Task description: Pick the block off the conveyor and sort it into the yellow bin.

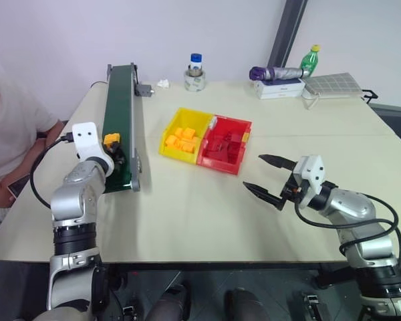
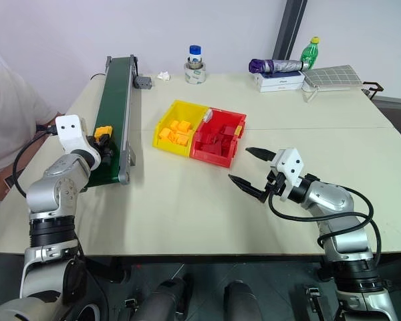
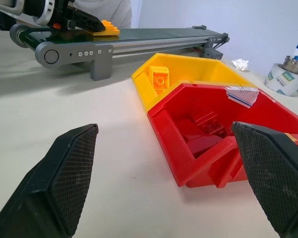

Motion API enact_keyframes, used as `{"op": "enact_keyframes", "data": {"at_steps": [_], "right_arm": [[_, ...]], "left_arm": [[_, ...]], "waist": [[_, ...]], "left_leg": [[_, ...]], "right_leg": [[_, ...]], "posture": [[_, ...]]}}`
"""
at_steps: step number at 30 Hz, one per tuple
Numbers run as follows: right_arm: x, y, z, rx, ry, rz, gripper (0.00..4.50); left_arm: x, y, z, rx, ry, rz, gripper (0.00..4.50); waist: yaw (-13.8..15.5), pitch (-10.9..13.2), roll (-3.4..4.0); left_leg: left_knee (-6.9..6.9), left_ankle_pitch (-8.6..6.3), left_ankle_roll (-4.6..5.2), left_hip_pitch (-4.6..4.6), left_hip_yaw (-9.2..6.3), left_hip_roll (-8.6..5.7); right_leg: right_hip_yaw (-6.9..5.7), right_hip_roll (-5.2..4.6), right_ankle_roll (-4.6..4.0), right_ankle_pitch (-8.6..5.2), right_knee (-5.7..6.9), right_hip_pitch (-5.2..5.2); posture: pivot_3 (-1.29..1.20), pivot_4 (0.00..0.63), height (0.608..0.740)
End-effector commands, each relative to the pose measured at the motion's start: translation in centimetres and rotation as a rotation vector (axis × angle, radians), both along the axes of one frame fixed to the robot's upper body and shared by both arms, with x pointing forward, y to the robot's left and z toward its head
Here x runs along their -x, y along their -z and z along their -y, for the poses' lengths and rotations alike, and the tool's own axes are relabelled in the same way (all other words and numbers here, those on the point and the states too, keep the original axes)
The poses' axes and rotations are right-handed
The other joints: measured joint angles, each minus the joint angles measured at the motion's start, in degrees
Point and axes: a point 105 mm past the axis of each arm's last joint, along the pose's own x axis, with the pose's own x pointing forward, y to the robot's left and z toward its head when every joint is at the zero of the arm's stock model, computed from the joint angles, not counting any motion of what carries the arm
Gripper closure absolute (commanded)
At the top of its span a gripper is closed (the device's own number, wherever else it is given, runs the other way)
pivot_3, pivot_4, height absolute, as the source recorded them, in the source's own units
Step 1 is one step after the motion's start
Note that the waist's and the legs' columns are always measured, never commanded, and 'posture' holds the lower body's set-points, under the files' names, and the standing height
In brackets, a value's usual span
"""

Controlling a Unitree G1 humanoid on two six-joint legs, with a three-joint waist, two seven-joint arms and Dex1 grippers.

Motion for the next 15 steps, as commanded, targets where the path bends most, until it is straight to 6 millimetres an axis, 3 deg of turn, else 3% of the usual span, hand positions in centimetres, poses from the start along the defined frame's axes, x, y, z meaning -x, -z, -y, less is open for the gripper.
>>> {"op": "enact_keyframes", "data": {"at_steps": [1,5,10,15], "right_arm": [[0.4,-1.2,-0.2,-0.001,-0.013,0.049,0.00],[0.4,-1.3,-0.2,0.000,-0.013,0.049,0.00],[0.2,-1.4,-0.2,0.001,-0.010,0.053,0.00],[0.3,-1.5,-0.2,-0.002,-0.002,0.059,0.00]], "left_arm": [[0.2,-4.9,2.1,0.023,0.094,0.210,3.27],[0.4,-5.6,5.8,0.003,0.256,0.253,3.27],[-0.7,-5.8,12.0,0.036,0.393,0.264,3.27],[-2.6,-5.1,15.1,0.053,0.424,0.243,3.27]], "waist": [[0.06,0.00,0.00],[0.06,0.00,-0.01],[0.23,0.01,-0.02],[-0.27,0.01,-0.02]], "left_leg": [[0.02,0.00,0.00,-0.01,0.00,0.00],[0.09,0.00,0.00,-0.04,0.00,-0.01],[0.24,0.00,0.01,-0.04,-0.02,-0.01],[0.35,-0.03,0.04,-0.02,0.02,-0.01]], "right_leg": [[0.00,0.00,0.00,0.00,0.00,0.00],[-0.01,-0.01,0.00,0.00,-0.02,0.04],[-0.04,-0.01,-0.04,-0.02,0.00,0.13],[-0.04,0.00,-0.03,-0.02,-0.02,0.20]], "posture": [[0.00,0.150,0.740],[0.00,0.150,0.740],[0.00,0.150,0.740],[0.00,0.150,0.740]]}}
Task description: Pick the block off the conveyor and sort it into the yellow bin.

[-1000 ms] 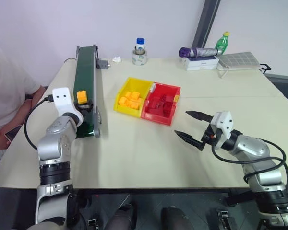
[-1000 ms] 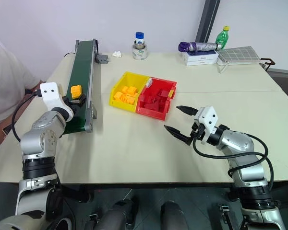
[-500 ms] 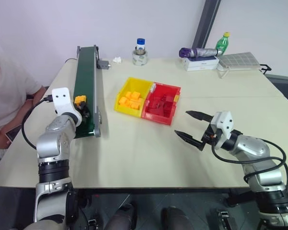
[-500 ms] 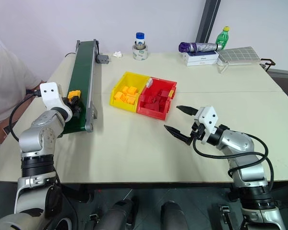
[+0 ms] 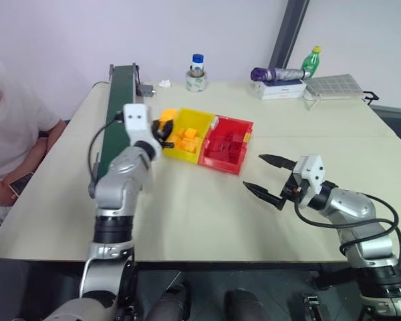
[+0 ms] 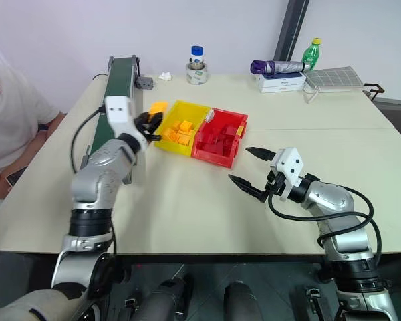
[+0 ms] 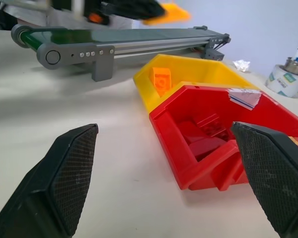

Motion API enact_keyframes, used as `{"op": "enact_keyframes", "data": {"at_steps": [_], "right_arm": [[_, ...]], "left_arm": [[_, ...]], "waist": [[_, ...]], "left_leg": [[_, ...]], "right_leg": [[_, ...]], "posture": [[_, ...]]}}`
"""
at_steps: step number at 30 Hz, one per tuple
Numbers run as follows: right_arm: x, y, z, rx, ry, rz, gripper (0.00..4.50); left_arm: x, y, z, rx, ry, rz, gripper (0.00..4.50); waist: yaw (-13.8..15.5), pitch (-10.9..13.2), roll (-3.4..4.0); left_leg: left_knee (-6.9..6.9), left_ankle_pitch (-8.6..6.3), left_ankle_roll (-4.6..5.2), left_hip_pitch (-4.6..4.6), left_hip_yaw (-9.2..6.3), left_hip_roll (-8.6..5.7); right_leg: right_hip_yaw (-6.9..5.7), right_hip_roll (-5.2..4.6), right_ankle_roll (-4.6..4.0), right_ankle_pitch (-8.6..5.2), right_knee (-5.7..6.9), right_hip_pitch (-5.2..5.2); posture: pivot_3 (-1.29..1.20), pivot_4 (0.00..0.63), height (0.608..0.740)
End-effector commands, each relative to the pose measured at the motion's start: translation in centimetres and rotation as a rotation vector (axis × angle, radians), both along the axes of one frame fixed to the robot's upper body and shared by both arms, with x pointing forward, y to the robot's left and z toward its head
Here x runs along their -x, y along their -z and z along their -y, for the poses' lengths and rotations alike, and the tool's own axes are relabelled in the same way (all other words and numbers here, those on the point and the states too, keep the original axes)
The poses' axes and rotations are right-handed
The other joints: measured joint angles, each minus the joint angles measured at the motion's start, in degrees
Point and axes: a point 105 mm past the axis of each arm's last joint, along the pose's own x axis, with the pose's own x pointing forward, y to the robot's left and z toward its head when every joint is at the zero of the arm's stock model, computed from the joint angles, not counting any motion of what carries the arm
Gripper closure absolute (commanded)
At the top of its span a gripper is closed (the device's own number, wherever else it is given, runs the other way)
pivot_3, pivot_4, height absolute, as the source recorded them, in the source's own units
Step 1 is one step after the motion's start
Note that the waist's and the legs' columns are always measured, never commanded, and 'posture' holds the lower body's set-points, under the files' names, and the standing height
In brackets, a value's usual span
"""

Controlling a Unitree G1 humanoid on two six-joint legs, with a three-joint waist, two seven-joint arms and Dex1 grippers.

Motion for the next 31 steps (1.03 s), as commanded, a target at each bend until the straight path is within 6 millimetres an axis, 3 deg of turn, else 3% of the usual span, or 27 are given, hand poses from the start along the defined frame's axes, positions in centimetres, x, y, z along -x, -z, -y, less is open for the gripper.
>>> {"op": "enact_keyframes", "data": {"at_steps": [1,3,9,10,13,17,26,31], "right_arm": [[0.4,-1.4,-0.1,-0.002,-0.004,0.058,0.00],[0.5,-1.3,-0.1,-0.001,-0.001,0.057,0.00],[0.7,-1.3,0.1,-0.002,0.015,0.058,0.00],[0.7,-1.3,0.1,-0.002,0.017,0.058,0.00],[0.8,-1.3,0.1,-0.003,0.018,0.058,0.00],[0.7,-1.2,0.1,-0.003,0.018,0.057,0.00],[0.5,-1.2,0.3,0.015,-0.003,0.050,0.00],[0.3,-1.2,0.3,0.016,-0.016,0.046,0.00]], "left_arm": [[-1.0,-1.1,1.2,0.000,0.003,0.053,3.27],[-1.9,-1.3,1.6,0.000,-0.009,0.061,3.27],[-2.6,-1.6,2.5,0.011,0.049,0.074,0.16],[-2.5,-1.6,2.5,0.022,0.065,0.075,0.05],[-1.7,-1.9,2.0,0.011,0.085,0.105,0.05],[1.1,-1.7,0.1,-0.004,0.172,0.118,0.05],[9.4,-0.7,-6.1,-0.150,0.346,0.111,0.05],[11.2,1.1,-9.6,-0.272,0.310,0.070,0.05]], "waist": [[-0.05,0.00,0.00],[0.11,0.01,-0.01],[0.16,0.01,-0.02],[0.15,0.01,-0.02],[0.03,0.01,-0.02],[-0.67,0.01,-0.01],[-1.32,0.01,0.03],[-1.11,0.00,0.06]], "left_leg": [[0.00,0.00,0.00,0.00,0.00,0.01],[0.00,0.00,0.00,-0.01,-0.02,0.01],[0.00,-0.03,0.04,-0.04,-0.01,-0.01],[0.00,-0.03,0.05,-0.04,0.00,-0.01],[0.00,-0.03,0.05,-0.03,-0.01,-0.01],[-0.02,-0.03,0.05,-0.03,-0.01,0.01],[-0.03,-0.04,0.04,-0.01,-0.04,0.05],[-0.18,-0.04,0.03,-0.01,-0.03,0.09]], "right_leg": [[0.00,0.00,0.01,0.00,0.01,-0.01],[0.00,0.01,0.04,0.02,0.02,-0.02],[-0.04,-0.01,0.15,0.07,-0.04,-0.01],[-0.04,0.00,0.16,0.08,-0.04,-0.01],[-0.05,0.00,0.16,0.08,-0.03,-0.02],[-0.01,0.02,0.16,0.08,-0.01,-0.04],[0.05,0.03,-0.07,-0.04,0.04,-0.05],[0.08,0.01,-0.14,-0.07,0.04,-0.13]], "posture": [[0.00,0.150,0.740],[0.00,0.150,0.740],[0.00,0.150,0.740],[0.00,0.150,0.740],[0.00,0.150,0.740],[0.00,0.150,0.740],[0.00,0.150,0.740],[0.00,0.150,0.740]]}}
